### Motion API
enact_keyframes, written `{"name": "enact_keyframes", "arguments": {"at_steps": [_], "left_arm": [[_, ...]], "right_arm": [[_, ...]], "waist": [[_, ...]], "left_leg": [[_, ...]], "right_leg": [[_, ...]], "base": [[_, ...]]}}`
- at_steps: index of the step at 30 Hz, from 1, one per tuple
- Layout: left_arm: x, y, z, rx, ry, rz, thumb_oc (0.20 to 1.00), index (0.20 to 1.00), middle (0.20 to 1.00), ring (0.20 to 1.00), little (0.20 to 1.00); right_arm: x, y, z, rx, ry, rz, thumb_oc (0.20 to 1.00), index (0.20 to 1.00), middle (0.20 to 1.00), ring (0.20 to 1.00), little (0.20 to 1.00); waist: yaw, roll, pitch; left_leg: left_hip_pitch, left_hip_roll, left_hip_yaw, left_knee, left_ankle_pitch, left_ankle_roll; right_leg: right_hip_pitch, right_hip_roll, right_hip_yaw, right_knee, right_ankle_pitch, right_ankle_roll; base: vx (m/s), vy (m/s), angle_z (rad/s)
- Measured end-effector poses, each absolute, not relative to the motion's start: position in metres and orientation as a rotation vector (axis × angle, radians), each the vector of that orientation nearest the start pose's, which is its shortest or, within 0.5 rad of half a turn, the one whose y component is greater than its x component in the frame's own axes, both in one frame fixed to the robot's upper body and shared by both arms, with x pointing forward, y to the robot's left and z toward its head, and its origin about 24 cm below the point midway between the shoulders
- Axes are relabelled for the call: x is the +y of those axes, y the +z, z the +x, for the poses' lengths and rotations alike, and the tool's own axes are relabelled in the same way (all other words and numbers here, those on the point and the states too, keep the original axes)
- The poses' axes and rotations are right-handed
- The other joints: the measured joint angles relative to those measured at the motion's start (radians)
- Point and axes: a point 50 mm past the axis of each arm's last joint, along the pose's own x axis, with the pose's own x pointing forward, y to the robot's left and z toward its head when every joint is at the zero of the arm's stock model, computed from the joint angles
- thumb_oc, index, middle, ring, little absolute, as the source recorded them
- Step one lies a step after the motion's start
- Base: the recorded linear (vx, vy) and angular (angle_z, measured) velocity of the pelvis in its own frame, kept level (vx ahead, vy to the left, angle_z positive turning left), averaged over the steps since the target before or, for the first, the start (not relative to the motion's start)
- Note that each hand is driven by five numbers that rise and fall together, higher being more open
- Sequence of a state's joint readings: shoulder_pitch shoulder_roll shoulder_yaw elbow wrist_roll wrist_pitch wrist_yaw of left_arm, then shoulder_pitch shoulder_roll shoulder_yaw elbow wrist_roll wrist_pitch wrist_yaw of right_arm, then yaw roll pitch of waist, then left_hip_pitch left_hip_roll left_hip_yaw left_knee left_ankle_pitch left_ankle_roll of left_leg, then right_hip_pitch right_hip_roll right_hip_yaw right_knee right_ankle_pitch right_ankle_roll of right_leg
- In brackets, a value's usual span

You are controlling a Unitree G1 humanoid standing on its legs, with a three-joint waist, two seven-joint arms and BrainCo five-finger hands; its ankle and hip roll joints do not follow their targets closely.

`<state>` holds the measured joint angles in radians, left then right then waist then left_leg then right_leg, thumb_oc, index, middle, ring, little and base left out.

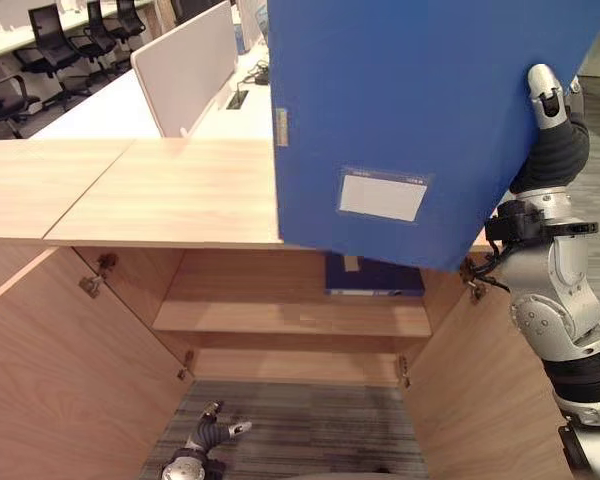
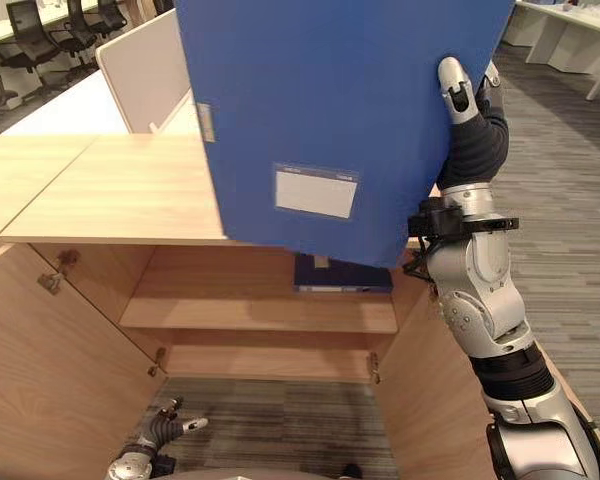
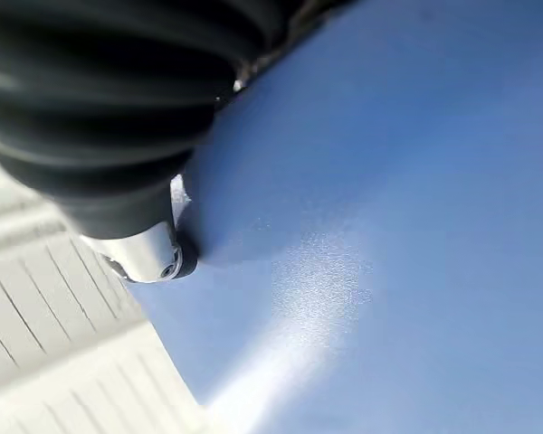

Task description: Put the empty folder in the office cabinet

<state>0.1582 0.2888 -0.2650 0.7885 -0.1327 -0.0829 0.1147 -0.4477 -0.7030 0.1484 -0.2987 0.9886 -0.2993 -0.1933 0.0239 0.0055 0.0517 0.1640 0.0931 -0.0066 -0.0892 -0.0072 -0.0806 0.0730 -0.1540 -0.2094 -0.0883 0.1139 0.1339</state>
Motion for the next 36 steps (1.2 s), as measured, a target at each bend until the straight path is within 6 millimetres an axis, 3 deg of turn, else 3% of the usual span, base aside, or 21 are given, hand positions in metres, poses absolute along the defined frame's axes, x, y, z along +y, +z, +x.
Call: {"name": "enact_keyframes", "arguments": {"at_steps": [4,8,16,24,28,36], "left_arm": [[0.216,-0.134,0.117,0.887,0.037,0.275,1.0,1.0,1.0,1.0,1.0],[0.218,-0.133,0.118,0.887,0.025,0.275,1.0,1.0,1.0,1.0,1.0],[0.218,-0.135,0.116,0.891,0.003,0.267,1.0,1.0,1.0,1.0,1.0],[0.217,-0.128,0.127,0.823,-0.026,0.26,1.0,1.0,1.0,1.0,1.0],[0.218,-0.108,0.147,0.7,-0.066,0.27,1.0,1.0,1.0,1.0,1.0],[0.209,-0.06,0.183,0.446,-0.131,0.13,1.0,1.0,1.0,1.0,1.0]], "right_arm": [[-0.185,0.263,0.264,-0.73,0.421,0.417,0.2,0.2,0.2,0.2,0.2],[-0.189,0.277,0.255,-0.655,0.583,0.166,0.2,0.2,0.2,0.2,0.2],[-0.184,0.275,0.249,-0.541,0.75,0.01,0.2,0.2,0.2,0.2,0.2],[-0.177,0.25,0.252,-0.364,0.842,-0.057,0.2,0.2,0.2,0.2,0.2],[-0.175,0.229,0.254,-0.282,0.851,-0.067,0.2,0.2,0.2,0.2,0.2],[-0.179,0.19,0.262,-0.153,0.794,0.03,0.2,0.2,0.2,0.2,0.2]], "waist": [[-0.015,-0.006,-0.002],[-0.017,-0.007,-0.003],[-0.041,-0.011,-0.002],[-0.039,-0.011,0.002],[-0.018,-0.006,0.01],[0.012,-0.001,0.026]], "left_leg": [[0.001,0.0,0.0,0.0,0.0,0.0],[0.004,0.0,0.001,0.0,0.0,0.0],[0.006,0.001,0.001,0.0,0.001,0.0],[0.004,0.001,-0.001,0.0,0.001,-0.001],[0.003,0.0,-0.002,0.0,0.001,-0.001],[-0.002,0.001,-0.027,0.003,0.003,-0.002]], "right_leg": [[0.0,0.0,0.003,0.0,0.002,0.001],[0.002,0.001,0.003,0.0,0.001,0.001],[0.002,0.001,0.006,0.0,0.003,0.001],[0.002,0.001,0.004,0.0,0.003,0.001],[0.002,0.0,0.002,0.0,0.003,0.001],[0.012,-0.001,-0.022,0.0,0.0,-0.002]], "base": [[0.0,0.0,0.0],[0.0,0.0,0.0],[0.0,-0.001,-0.01],[0.0,0.0,0.0],[0.0,0.0,0.0],[0.0,-0.012,0.09]]}}
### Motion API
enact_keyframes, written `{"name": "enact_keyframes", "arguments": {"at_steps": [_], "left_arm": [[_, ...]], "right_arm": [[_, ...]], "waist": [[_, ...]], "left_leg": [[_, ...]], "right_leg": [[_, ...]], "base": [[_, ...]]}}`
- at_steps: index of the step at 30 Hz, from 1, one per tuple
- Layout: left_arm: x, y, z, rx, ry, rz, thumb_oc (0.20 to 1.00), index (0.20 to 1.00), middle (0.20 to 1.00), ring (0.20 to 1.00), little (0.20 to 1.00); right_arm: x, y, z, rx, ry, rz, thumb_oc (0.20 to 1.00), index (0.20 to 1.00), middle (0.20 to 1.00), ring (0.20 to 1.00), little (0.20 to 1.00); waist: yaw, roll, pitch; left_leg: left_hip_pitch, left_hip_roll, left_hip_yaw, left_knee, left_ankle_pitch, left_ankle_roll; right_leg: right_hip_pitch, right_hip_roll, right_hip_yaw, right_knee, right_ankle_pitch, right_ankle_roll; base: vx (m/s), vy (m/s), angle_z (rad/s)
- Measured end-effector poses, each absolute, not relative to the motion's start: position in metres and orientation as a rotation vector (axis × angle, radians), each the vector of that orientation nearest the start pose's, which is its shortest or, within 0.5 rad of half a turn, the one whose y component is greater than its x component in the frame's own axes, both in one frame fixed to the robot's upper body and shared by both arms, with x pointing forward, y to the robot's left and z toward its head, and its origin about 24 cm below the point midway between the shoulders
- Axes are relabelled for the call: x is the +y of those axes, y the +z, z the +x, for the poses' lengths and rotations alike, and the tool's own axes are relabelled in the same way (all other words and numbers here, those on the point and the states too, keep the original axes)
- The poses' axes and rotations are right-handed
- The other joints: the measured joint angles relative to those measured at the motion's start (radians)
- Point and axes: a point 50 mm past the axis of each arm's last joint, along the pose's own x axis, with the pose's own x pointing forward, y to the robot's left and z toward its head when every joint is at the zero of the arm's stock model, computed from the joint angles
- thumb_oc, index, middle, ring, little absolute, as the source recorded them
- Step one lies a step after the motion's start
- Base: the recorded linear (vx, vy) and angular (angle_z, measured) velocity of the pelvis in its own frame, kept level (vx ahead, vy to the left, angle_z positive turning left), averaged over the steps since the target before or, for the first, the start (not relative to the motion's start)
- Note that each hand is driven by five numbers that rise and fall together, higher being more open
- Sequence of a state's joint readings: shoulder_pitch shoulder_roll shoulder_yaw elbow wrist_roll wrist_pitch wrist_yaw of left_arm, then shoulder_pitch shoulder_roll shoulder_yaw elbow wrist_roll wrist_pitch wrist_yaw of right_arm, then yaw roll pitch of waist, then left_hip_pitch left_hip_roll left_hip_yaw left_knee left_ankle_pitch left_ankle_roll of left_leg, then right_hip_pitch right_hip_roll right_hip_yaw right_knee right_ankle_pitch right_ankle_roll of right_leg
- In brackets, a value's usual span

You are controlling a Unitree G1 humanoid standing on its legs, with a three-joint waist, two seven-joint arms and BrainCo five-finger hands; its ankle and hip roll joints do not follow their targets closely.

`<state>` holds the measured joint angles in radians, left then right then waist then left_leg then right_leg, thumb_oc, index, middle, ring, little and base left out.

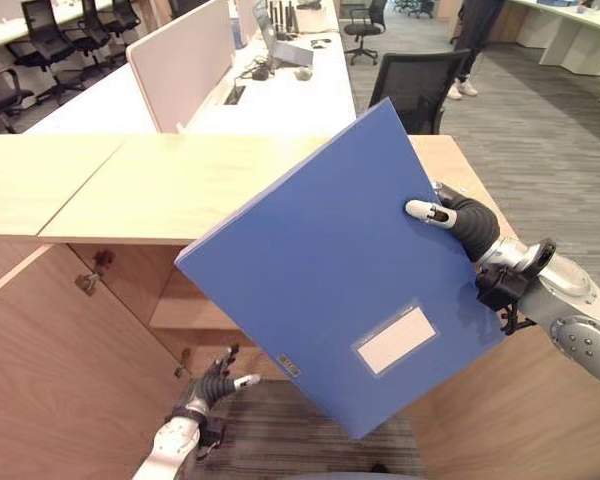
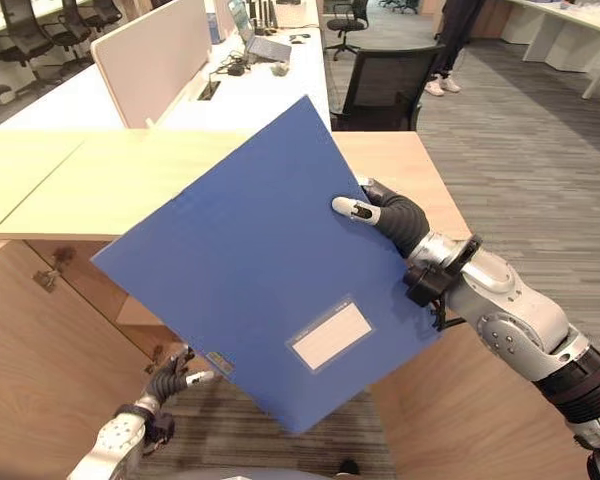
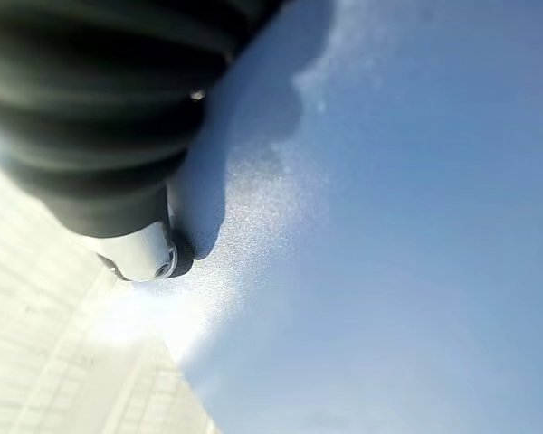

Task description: Put the empty folder in the office cabinet

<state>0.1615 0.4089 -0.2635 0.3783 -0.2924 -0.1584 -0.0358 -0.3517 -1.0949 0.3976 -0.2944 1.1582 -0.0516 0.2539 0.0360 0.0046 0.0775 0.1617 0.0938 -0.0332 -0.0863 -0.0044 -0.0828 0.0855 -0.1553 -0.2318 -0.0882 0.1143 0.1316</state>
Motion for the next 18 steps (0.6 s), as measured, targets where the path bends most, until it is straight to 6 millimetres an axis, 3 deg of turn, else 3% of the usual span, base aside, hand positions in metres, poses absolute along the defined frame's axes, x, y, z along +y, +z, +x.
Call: {"name": "enact_keyframes", "arguments": {"at_steps": [3,6,18], "left_arm": [[0.21,-0.035,0.193,0.349,-0.179,0.089,1.0,1.0,1.0,1.0,1.0],[0.217,-0.025,0.196,0.328,-0.224,0.038,1.0,1.0,1.0,1.0,1.0],[0.224,-0.028,0.19,0.423,-0.37,-0.05,1.0,1.0,1.0,1.0,1.0]], "right_arm": [[-0.178,0.17,0.263,-0.086,0.774,0.082,0.2,0.2,0.2,0.2,0.2],[-0.174,0.156,0.265,-0.037,0.771,0.127,0.2,0.2,0.2,0.2,0.2],[-0.167,0.151,0.266,-0.029,0.786,0.173,0.2,0.2,0.2,0.2,0.2]], "waist": [[0.016,-0.001,0.015],[0.025,-0.001,0.016],[0.027,-0.001,0.018]], "left_leg": [[-0.004,0.0,-0.006,0.002,0.0,0.0],[-0.007,0.0,-0.012,0.003,0.0,0.0],[-0.008,0.0,-0.023,0.003,0.0,0.0]], "right_leg": [[0.001,0.0,-0.006,0.0,-0.001,-0.001],[0.002,0.0,-0.012,0.0,-0.003,-0.001],[0.007,-0.002,-0.024,0.0,-0.004,0.0]], "base": [[0.0,-0.016,0.07],[0.01,-0.014,0.06],[0.01,-0.005,0.02]]}}
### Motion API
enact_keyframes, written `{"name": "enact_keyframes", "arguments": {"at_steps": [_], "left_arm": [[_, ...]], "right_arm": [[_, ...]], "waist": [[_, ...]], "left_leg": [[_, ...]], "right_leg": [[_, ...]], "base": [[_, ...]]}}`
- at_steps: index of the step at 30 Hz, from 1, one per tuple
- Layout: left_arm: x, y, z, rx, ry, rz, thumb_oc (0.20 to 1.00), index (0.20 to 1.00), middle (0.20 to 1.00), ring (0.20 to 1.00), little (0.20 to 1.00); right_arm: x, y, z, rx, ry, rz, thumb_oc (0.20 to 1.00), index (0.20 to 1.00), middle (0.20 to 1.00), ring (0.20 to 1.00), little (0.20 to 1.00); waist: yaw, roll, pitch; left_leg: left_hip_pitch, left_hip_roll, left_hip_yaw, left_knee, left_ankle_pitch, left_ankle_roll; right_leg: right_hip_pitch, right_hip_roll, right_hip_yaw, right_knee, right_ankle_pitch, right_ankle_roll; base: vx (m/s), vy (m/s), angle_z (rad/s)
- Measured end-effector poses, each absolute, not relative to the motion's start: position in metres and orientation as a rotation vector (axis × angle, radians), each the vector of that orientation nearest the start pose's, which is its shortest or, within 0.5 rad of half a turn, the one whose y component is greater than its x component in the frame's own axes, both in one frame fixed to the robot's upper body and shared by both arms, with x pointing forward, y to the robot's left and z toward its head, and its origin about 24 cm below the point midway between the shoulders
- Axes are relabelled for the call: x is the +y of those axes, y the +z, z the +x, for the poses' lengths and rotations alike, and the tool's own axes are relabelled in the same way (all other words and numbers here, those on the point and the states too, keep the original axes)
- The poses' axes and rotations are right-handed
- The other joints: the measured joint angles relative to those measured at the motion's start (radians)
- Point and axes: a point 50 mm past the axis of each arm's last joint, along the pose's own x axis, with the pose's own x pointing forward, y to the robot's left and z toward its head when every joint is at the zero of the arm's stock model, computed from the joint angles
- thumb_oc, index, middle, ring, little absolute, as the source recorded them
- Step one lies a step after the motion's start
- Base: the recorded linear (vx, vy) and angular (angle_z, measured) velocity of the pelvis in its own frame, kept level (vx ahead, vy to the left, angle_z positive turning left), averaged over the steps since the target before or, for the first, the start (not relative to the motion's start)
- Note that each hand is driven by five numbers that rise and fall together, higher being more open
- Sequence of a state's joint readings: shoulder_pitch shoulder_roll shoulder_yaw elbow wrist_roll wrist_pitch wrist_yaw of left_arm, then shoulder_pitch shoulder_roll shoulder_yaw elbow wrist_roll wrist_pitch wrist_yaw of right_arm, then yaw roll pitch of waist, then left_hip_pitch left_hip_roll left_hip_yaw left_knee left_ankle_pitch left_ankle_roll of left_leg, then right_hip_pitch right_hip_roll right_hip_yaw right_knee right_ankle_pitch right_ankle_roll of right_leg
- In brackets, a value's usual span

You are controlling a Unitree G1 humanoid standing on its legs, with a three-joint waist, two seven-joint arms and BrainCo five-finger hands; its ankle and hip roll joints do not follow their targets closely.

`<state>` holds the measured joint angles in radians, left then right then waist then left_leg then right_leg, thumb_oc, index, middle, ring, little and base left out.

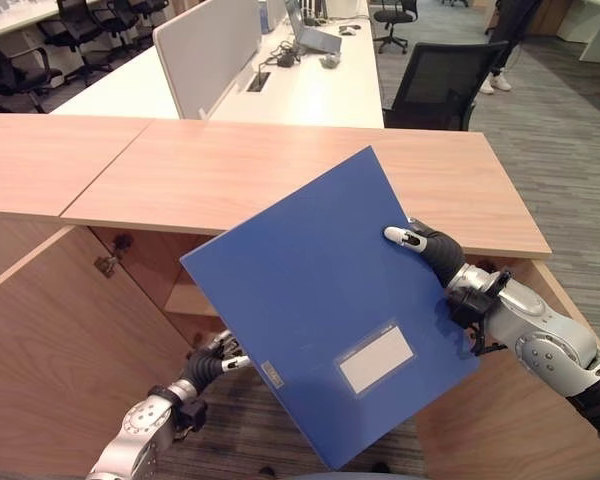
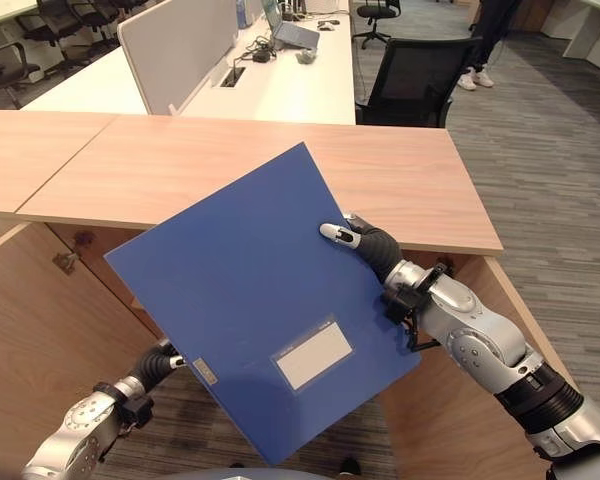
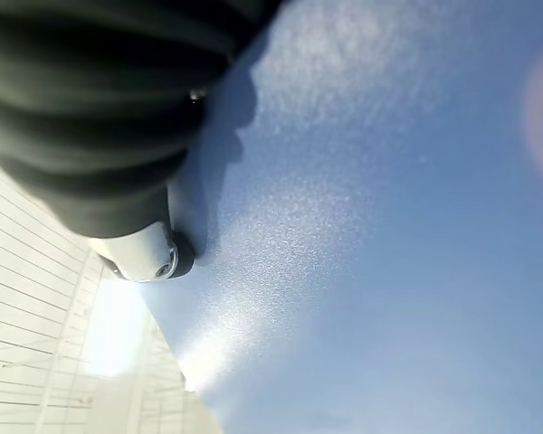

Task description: Put the empty folder in the office cabinet

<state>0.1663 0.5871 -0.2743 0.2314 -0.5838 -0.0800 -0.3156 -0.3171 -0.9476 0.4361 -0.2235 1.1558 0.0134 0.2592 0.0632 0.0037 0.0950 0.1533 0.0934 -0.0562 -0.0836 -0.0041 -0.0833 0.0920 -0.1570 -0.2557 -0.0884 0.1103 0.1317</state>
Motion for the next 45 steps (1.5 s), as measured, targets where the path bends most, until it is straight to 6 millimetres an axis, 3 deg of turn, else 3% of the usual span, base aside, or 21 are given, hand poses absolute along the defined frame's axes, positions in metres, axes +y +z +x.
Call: {"name": "enact_keyframes", "arguments": {"at_steps": [10,18,25,38,40,45], "left_arm": [[0.23,-0.027,0.188,0.445,-0.404,-0.025,1.0,1.0,1.0,1.0,1.0],[0.233,-0.029,0.187,0.463,-0.407,-0.023,1.0,1.0,1.0,1.0,1.0],[0.232,-0.029,0.187,0.469,-0.407,-0.034,1.0,1.0,1.0,1.0,1.0],[0.207,-0.011,0.197,0.348,-0.354,-0.137,1.0,1.0,1.0,1.0,1.0],[0.193,-0.007,0.197,0.312,-0.342,-0.212,1.0,1.0,1.0,1.0,1.0],[0.191,-0.005,0.196,0.303,-0.324,-0.242,1.0,1.0,1.0,1.0,1.0]], "right_arm": [[-0.171,0.154,0.268,-0.038,0.774,0.163,0.2,0.2,0.2,0.2,0.2],[-0.186,0.177,0.278,-0.108,0.72,0.095,0.2,0.2,0.2,0.2,0.2],[-0.186,0.179,0.278,-0.116,0.715,0.093,0.2,0.2,0.2,0.2,0.2],[-0.178,0.169,0.279,-0.114,0.687,0.123,0.2,0.2,0.2,0.2,0.2],[-0.175,0.156,0.277,-0.086,0.659,0.181,0.2,0.2,0.2,0.2,0.2],[-0.171,0.149,0.276,-0.079,0.641,0.209,0.2,0.2,0.2,0.2,0.2]], "waist": [[-0.003,0.0,0.0],[-0.012,0.0,0.0],[-0.022,0.001,0.0],[-0.004,0.001,0.001],[0.004,-0.001,0.002],[0.003,0.004,0.006]], "left_leg": [[0.0,0.0,-0.001,-0.001,0.0,0.0],[-0.001,0.0,-0.001,-0.001,0.0,0.0],[-0.001,0.0,0.0,-0.001,0.0,0.0],[-0.004,0.0,-0.006,-0.001,0.0,0.0],[-0.007,0.0,-0.009,-0.001,0.0,0.0],[-0.007,0.0,-0.017,-0.001,0.0,0.0]], "right_leg": [[0.001,0.0,0.0,0.0,0.0,0.0],[0.0,0.0,0.0,0.0,0.0,0.0],[-0.001,0.0,0.0,0.0,0.0,0.0],[-0.001,0.0,-0.005,0.0,-0.002,0.001],[-0.001,-0.001,-0.008,0.0,-0.002,0.001],[0.004,-0.001,-0.016,0.0,-0.006,0.001]], "base": [[0.0,0.0,0.0],[0.0,0.0,0.0],[0.0,0.0,0.0],[0.0,0.0,0.0],[0.01,0.0,0.04],[0.01,-0.001,0.04]]}}
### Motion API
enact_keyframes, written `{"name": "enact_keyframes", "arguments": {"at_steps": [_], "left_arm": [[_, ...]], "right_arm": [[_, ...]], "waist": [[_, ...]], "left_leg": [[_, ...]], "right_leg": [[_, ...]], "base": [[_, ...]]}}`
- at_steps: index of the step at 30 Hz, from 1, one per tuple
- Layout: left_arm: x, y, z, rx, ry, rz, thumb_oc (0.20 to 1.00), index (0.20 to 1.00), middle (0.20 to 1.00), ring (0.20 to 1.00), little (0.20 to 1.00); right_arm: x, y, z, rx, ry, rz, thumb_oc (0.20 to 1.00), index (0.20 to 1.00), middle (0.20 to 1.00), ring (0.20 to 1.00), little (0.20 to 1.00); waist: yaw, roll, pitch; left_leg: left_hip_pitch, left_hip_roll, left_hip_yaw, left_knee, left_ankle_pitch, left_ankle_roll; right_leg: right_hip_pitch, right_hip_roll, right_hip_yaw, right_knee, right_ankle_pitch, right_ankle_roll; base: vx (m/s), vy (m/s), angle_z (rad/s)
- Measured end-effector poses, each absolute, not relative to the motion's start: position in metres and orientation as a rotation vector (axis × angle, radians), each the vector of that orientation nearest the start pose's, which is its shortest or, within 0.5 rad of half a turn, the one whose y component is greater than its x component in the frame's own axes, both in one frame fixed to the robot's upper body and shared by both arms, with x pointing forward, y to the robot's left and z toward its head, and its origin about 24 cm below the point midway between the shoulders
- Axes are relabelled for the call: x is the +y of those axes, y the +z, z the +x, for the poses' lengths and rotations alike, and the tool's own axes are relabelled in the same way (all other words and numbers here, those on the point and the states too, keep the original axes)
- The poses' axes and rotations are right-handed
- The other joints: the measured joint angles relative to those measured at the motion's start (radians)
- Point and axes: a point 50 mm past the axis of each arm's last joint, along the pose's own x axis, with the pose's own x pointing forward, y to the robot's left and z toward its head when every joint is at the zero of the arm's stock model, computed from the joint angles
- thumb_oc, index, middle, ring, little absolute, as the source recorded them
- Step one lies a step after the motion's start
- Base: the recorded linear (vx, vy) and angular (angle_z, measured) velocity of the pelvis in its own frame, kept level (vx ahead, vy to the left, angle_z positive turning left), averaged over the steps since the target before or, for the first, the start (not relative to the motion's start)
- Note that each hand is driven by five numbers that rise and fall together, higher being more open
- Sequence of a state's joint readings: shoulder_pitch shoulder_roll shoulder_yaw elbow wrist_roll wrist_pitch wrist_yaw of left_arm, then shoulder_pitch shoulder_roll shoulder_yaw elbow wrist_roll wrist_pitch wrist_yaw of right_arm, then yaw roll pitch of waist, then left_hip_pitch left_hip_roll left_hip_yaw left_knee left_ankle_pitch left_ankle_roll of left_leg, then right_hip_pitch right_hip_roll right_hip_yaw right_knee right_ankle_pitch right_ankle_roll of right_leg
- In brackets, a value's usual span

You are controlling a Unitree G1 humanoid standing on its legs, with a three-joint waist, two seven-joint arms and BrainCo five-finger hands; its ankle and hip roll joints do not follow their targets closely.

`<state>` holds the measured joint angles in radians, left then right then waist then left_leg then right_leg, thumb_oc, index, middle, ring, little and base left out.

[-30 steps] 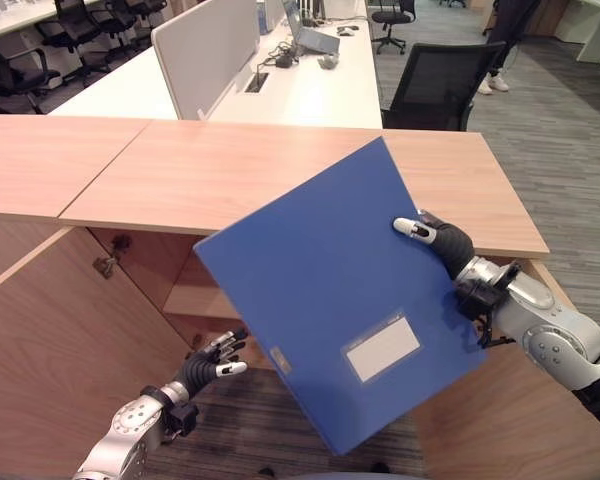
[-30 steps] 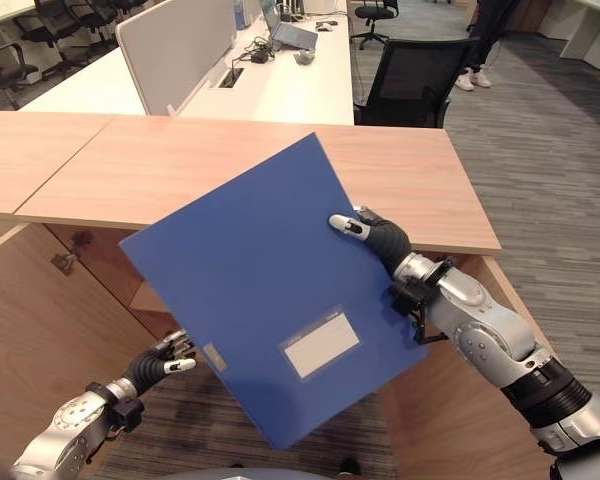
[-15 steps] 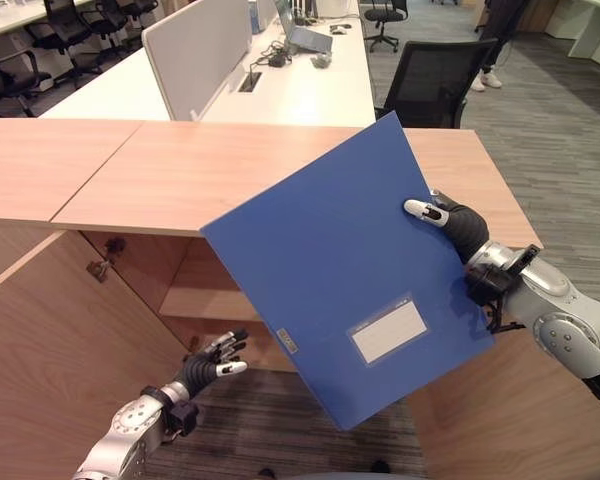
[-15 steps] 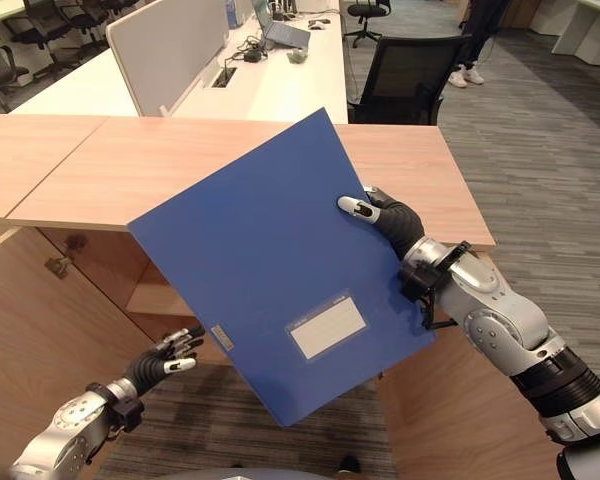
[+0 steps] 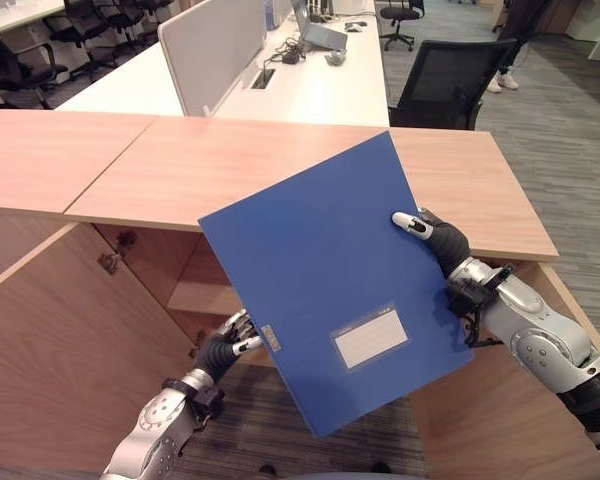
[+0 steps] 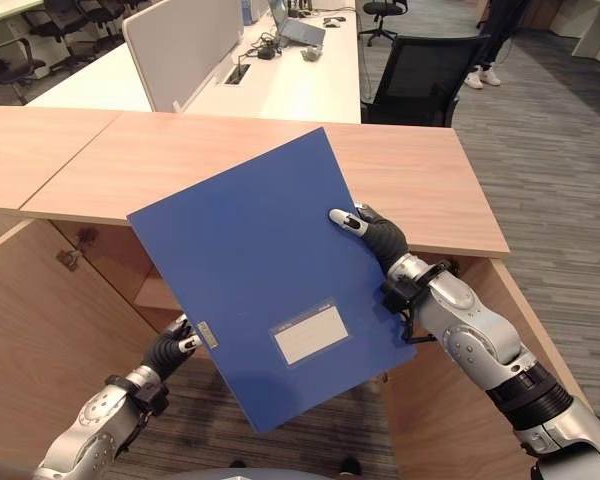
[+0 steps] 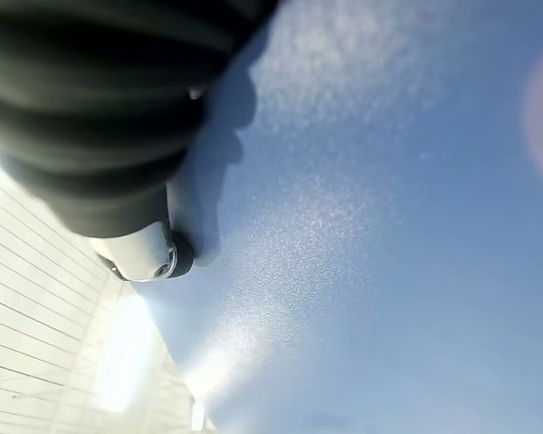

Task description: Put the empty folder in the office cabinet

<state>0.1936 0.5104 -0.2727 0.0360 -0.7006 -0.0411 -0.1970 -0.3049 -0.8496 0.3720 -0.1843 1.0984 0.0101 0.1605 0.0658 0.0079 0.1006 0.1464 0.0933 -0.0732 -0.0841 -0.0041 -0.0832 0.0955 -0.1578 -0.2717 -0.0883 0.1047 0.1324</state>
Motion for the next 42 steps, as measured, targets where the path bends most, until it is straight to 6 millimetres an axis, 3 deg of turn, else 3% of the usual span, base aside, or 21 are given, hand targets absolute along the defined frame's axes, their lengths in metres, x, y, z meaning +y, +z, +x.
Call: {"name": "enact_keyframes", "arguments": {"at_steps": [12,27,32,42], "left_arm": [[0.188,-0.004,0.197,0.316,-0.32,-0.268,1.0,1.0,1.0,1.0,1.0],[0.186,0.001,0.198,0.306,-0.343,-0.26,1.0,1.0,1.0,1.0,1.0],[0.188,0.0,0.196,0.313,-0.342,-0.258,1.0,1.0,1.0,1.0,1.0],[0.191,-0.002,0.194,0.331,-0.348,-0.273,1.0,1.0,1.0,1.0,1.0]], "right_arm": [[-0.171,0.134,0.277,-0.041,0.598,0.241,0.2,0.2,0.2,0.2,0.2],[-0.17,0.131,0.278,-0.031,0.596,0.234,0.2,0.2,0.2,0.2,0.2],[-0.183,0.13,0.283,-0.028,0.53,0.205,0.2,0.2,0.2,0.2,0.2],[-0.206,0.146,0.288,-0.068,0.458,0.081,0.2,0.2,0.2,0.2,0.2]], "waist": [[0.002,0.009,0.007],[0.001,0.009,0.007],[0.001,0.01,0.007],[0.0,0.013,0.009]], "left_leg": [[0.0,0.0,-0.01,0.0,0.0,0.0],[0.001,0.0,-0.014,0.0,0.0,0.0],[0.002,0.0,-0.014,0.0,0.0,0.0],[0.002,0.0,-0.014,0.0,0.0,0.0]], "right_leg": [[0.005,-0.001,-0.009,0.0,-0.003,0.002],[0.009,-0.001,-0.013,0.0,-0.003,0.002],[0.01,-0.001,-0.013,0.0,-0.003,0.002],[0.01,-0.001,-0.013,0.0,-0.004,0.002]], "base": [[0.0,-0.002,0.02],[0.0,0.0,0.0],[0.0,0.0,0.0],[0.0,0.0,0.0]]}}
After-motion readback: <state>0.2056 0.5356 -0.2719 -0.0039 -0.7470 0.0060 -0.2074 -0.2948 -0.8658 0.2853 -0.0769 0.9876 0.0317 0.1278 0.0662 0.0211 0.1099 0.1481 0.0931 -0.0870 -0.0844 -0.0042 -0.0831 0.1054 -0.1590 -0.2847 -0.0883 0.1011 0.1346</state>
